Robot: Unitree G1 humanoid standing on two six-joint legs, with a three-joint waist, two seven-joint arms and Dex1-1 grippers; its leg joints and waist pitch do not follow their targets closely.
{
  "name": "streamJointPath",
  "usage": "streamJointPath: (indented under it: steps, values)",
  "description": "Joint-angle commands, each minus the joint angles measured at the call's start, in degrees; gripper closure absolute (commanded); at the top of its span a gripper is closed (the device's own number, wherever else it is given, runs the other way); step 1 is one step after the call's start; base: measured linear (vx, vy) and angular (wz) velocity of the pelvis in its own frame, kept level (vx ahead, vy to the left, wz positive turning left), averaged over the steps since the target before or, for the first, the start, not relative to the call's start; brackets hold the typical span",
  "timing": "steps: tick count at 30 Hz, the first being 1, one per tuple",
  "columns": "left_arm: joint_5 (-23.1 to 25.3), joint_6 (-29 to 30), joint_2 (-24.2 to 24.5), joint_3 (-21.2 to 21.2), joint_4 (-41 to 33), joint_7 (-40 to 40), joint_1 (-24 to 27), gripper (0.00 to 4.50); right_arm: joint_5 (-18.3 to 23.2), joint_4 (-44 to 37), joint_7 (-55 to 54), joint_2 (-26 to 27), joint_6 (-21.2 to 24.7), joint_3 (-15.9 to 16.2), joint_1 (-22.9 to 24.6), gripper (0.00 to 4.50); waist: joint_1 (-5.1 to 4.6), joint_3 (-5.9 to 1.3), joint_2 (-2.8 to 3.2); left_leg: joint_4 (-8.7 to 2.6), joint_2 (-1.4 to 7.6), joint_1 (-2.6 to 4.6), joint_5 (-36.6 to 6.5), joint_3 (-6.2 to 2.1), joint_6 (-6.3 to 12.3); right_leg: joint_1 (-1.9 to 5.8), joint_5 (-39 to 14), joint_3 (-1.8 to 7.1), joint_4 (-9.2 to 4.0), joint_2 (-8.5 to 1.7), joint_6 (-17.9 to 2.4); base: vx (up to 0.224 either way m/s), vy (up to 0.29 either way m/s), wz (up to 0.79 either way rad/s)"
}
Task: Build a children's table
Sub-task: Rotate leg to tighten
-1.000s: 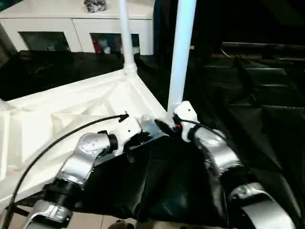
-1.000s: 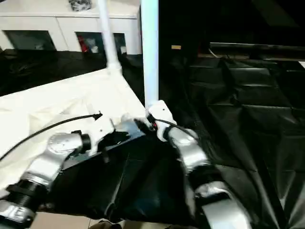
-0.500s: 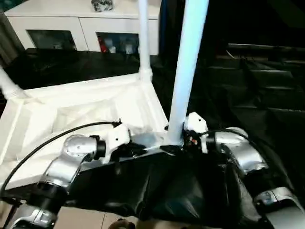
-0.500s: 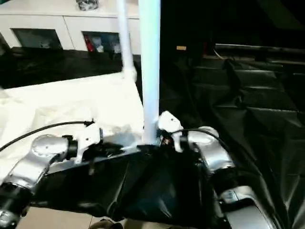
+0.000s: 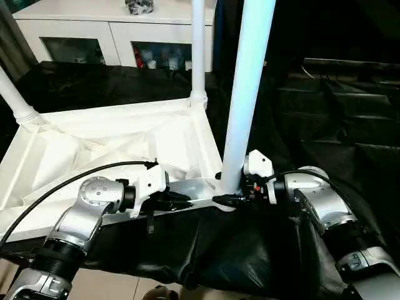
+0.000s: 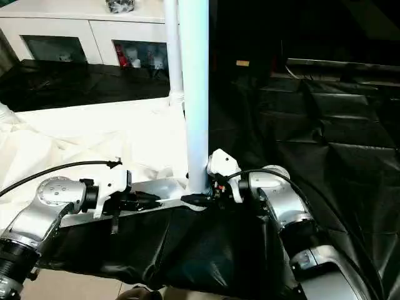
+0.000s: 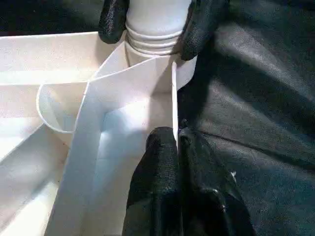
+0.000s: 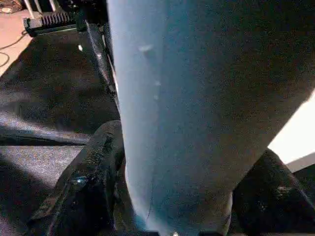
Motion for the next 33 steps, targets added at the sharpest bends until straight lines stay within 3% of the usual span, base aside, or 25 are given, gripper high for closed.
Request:
streamJointPath:
  steps: [1, 6, 12, 15, 16, 20, 24, 25, 27, 33]
  values:
    - [-2.6, -1.5, -0.6, 1.7, -4.2, 1.2, -1.5, 4.50, -0.1, -1.3, 2.2, 0.4, 1.2, 2.7, 1.9, 1.83, -0.23, -3.97, -0.21, -4.52, 4.12, 1.66, -15.2, -1.84, 1.47, 2.16, -12.0, 2.87, -3.85, -3.69, -14.3, 0.000, 0.000, 0.00]
    - [-1.3, -1.2, -2.1, 2.1, -3.2, 4.9, -2.2, 4.50, -0.9, -0.9, -3.0, 2.0, 1.9, 1.4, 2.5, 1.83, -0.31, -3.91, -0.34, -4.59, 4.16, 1.66, -15.3, -1.88, 1.09, 2.05, -13.1, 2.97, -3.97, -3.82, -13.9, 0.000, 0.000, 0.00]
    - [5.0, 2.1, -10.8, 0.6, 1.4, 19.9, -6.0, 4.50, -2.7, 7.5, -31.1, 13.1, 5.3, -5.7, -1.1, 1.84, -1.64, -3.69, -0.30, -4.92, 3.86, 1.96, -18.6, -2.38, -2.21, 1.78, -19.8, 3.04, -4.73, -4.03, -11.7, 0.000, 0.000, 0.00]
    - [6.0, 2.6, -13.2, -0.1, 2.2, 22.6, -6.9, 4.50, -2.6, 9.4, -37.1, 15.7, 5.8, -7.2, -2.3, 1.84, -2.10, -3.74, -0.40, -4.87, 3.70, 1.97, -19.5, -2.42, -2.10, 1.76, -20.1, 2.98, -4.94, -4.00, -11.2, 0.000, 0.000, 0.00]
    - [6.3, 2.8, -14.4, -0.5, 2.6, 23.7, -7.4, 4.50, -2.8, 10.2, -39.7, 16.9, 5.8, -7.5, -3.0, 1.84, -2.24, -3.71, -0.11, -4.87, 3.69, 1.89, -19.4, -2.38, -1.94, 1.68, -19.5, 3.04, -5.08, -3.95, -11.1, 0.000, 0.000, 0.00]
    - [8.7, 2.9, -18.8, -2.2, 4.3, 28.0, -9.3, 4.50, -5.7, 14.0, -49.3, 21.3, 3.8, -8.3, -6.0, 1.84, -2.16, -3.99, -0.06, -4.76, 3.66, 1.74, -17.1, -2.28, -1.40, 1.87, -15.6, 2.97, -4.73, -3.90, -11.7, 0.000, 0.000, 0.00]
    - [9.1, 2.7, -19.3, -2.6, 4.2, 27.9, -9.5, 4.50, -5.6, 15.0, -51.0, 22.2, 1.7, -9.3, -7.0, 1.84, -2.10, -4.16, 0.01, -4.69, 3.65, 1.58, -15.9, -2.18, -0.50, 2.08, -11.9, 2.90, -4.35, -3.80, -12.3, 0.000, 0.000, 0.00]
    - [9.1, 2.7, -19.3, -2.6, 4.2, 27.9, -9.5, 4.50, -5.6, 15.0, -51.0, 22.2, 1.7, -9.3, -7.0, 1.28, -2.10, -4.18, 0.10, -4.64, 3.64, 1.57, -15.7, -2.19, -0.33, 2.09, -11.2, 2.91, -4.27, -3.83, -12.6, 0.000, 0.000, 0.00]
    - [8.6, 2.2, -18.7, -2.5, 3.5, 26.7, -9.1, 4.50, -4.2, 14.6, -50.0, 22.1, 1.3, -10.3, -7.2, 1.14, -2.07, -4.17, 0.08, -4.62, 3.65, 1.52, -15.3, -2.12, 0.29, 2.25, -9.8, 2.89, -4.16, -3.80, -13.0, 0.000, 0.000, 0.00]
    - [6.5, 0.9, -15.4, -1.3, 1.4, 21.8, -7.0, 4.50, -5.5, 15.3, -46.3, 19.1, -1.6, -9.6, -7.5, 0.78, -1.99, -4.11, -0.01, -4.58, 3.76, 1.46, -15.7, -2.11, 0.76, 2.35, -11.0, 2.88, -4.17, -4.02, -13.3, 0.000, 0.000, 0.00]
